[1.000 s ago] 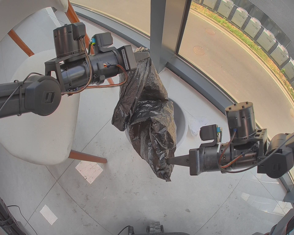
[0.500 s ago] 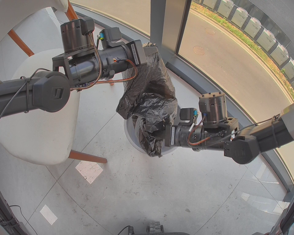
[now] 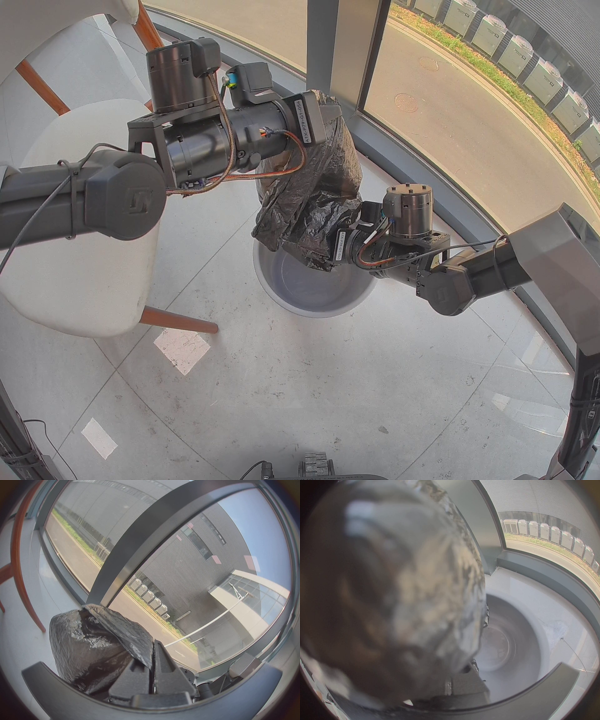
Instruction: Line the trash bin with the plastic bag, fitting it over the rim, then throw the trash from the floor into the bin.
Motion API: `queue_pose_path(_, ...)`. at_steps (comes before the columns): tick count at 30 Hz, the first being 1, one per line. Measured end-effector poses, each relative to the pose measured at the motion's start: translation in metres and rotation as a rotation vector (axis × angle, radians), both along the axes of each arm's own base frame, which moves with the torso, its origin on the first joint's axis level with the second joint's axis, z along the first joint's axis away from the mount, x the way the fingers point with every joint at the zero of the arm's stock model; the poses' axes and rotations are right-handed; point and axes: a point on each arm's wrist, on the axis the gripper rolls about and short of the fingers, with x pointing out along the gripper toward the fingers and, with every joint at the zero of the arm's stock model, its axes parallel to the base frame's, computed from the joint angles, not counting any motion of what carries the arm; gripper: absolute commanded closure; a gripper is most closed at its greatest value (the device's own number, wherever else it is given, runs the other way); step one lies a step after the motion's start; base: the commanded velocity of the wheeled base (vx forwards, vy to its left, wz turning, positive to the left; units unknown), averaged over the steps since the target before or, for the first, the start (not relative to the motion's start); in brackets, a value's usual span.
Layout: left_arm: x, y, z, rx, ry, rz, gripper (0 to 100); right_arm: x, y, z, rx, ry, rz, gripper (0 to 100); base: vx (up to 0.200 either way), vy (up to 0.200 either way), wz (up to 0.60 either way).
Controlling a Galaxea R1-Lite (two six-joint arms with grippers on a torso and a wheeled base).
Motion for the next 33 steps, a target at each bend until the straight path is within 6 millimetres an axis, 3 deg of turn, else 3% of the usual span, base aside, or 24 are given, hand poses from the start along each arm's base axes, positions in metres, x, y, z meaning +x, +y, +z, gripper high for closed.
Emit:
queue_pose_path(4,0.004,-0.002,-0.006,0.076,-0.065,0.022,100,-0.010,-0.006,-0.006,-0.024,0.044,0.014,100,0.000,0.000,0.00)
queue_pose_path(9,0.011,-0.006,-0.017,0.181,-0.146,0.045,100,-0.037,-0.020,-0.005,-0.050,0.096,0.055,100,0.000,0.000,0.00)
queue_pose_path(20,0.019,-0.017,-0.040,0.372,-0.263,0.055,100,-0.080,-0.069,0.070,0.039,-0.004,0.059,100,0.000,0.000,0.00)
queue_pose_path(26,-0.003,-0.038,-0.076,0.539,-0.236,-0.017,100,-0.087,-0.110,0.091,0.049,-0.004,-0.014,100,0.000,0.000,0.00)
queue_pose_path(33,-0.037,-0.039,-0.114,0.816,-0.267,-0.157,100,-0.089,-0.125,0.105,0.067,-0.037,-0.046,100,0.000,0.000,0.00)
